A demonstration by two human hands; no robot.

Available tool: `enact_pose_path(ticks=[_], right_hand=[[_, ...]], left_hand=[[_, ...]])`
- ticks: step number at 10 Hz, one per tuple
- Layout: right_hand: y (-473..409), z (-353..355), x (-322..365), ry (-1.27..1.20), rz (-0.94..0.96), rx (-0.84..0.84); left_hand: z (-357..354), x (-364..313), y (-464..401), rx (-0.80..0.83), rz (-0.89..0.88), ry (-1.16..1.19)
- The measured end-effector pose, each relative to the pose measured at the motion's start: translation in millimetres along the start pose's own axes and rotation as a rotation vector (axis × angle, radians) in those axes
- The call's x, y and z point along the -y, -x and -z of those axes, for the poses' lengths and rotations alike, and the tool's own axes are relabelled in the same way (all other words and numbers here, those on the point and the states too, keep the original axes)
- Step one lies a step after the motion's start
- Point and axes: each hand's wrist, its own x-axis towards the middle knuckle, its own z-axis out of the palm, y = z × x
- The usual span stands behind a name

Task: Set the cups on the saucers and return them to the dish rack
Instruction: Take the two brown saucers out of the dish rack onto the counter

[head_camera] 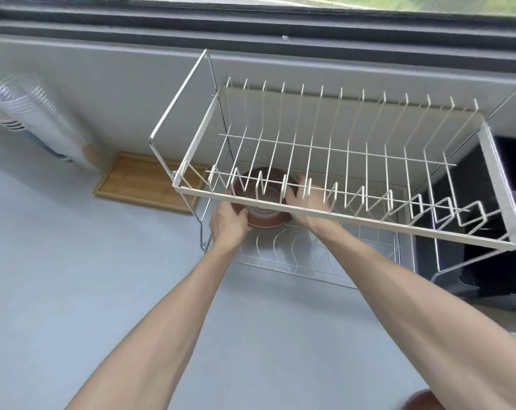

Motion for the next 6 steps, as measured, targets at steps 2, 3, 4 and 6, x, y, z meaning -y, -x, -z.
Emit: enact_pose_path(ticks=[2,3,4,6], right_hand=[[65.9,51.1,23.2,-0.187,-0.089,-0.041],[90.7,55.7,23.6,-0.091,-0.100,-0.130],[119.5,56.9,13.3,-0.123,-0.148,-0.135],[182.2,58.7,-7.9,-0.190,-0.160,-0.161]], left_hand=[[13.3,-4.8,30.6,0.060,-0.076,-0.050],[20.2,-2.8,51.9,0.115,-0.135,-0.055],[22.5,6.0,69.2,0.156,-0.171,0.016],[28.2,15.8,119.1,0.185,-0.243,0.045]])
